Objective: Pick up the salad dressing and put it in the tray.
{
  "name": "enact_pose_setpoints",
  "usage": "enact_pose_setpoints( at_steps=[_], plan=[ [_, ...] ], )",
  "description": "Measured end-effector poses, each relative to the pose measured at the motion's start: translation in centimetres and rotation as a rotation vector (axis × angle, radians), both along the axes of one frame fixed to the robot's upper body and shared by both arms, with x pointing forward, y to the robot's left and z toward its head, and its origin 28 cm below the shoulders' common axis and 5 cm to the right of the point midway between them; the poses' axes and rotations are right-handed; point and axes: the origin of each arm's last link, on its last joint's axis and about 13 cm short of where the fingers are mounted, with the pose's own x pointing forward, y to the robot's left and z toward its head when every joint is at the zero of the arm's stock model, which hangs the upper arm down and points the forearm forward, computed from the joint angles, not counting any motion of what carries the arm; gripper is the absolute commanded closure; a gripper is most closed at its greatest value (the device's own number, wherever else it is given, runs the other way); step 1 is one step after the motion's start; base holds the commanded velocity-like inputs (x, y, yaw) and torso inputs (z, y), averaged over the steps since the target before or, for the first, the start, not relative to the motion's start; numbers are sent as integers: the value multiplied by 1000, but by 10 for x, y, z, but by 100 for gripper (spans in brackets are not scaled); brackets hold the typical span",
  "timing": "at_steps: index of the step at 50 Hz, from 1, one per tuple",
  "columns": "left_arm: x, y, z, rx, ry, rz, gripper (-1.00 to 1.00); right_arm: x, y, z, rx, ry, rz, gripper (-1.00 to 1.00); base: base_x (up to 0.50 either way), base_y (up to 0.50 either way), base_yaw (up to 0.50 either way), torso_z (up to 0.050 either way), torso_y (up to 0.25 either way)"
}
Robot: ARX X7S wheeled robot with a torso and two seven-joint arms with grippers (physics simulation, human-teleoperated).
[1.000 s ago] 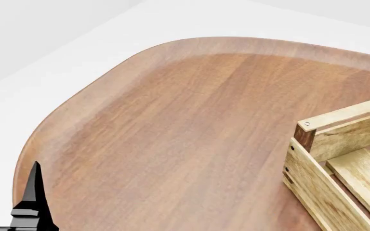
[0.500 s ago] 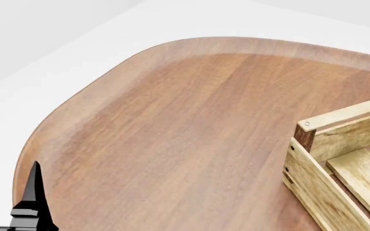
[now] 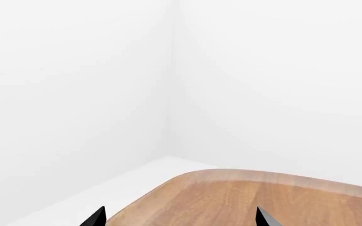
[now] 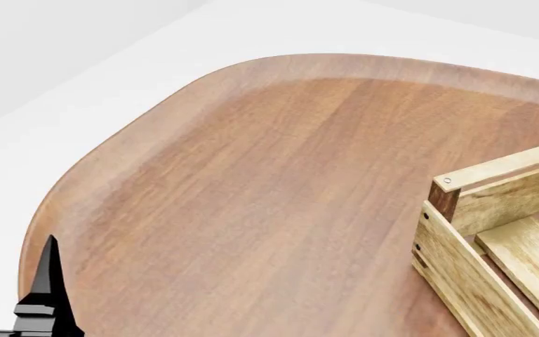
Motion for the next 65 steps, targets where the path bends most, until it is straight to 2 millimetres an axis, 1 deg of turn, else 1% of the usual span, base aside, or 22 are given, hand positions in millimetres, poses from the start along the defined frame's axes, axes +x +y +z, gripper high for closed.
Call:
enact_pose_setpoints(
  at_steps=[16,17,27,33,44,52,65],
  plan=[
    [0,0,0,0,0,1,-100,4,2,-10,-28,19,13,-100,0,0,0,0,0],
    [0,0,0,0,0,1,-100,4,2,-11,-30,20,14,100,0,0,0,0,0],
    [0,0,0,0,0,1,-100,5,2,-12,-30,11,4,100,0,0,0,0,0],
    [0,0,0,1,-1,1,-100,3,1,-9,-21,-2,-10,100,0,0,0,0,0],
    [0,0,0,1,-1,-1,-100,0,-3,9,-1,-51,-46,100,0,0,0,0,1],
    [-1,0,0,1,-1,-4,-100,-2,-7,28,1,-86,-59,100,0,0,0,0,0],
    [-1,0,1,0,-2,-7,-100,-2,-12,52,-9,-104,-82,100,0,0,0,0,1]
  ],
)
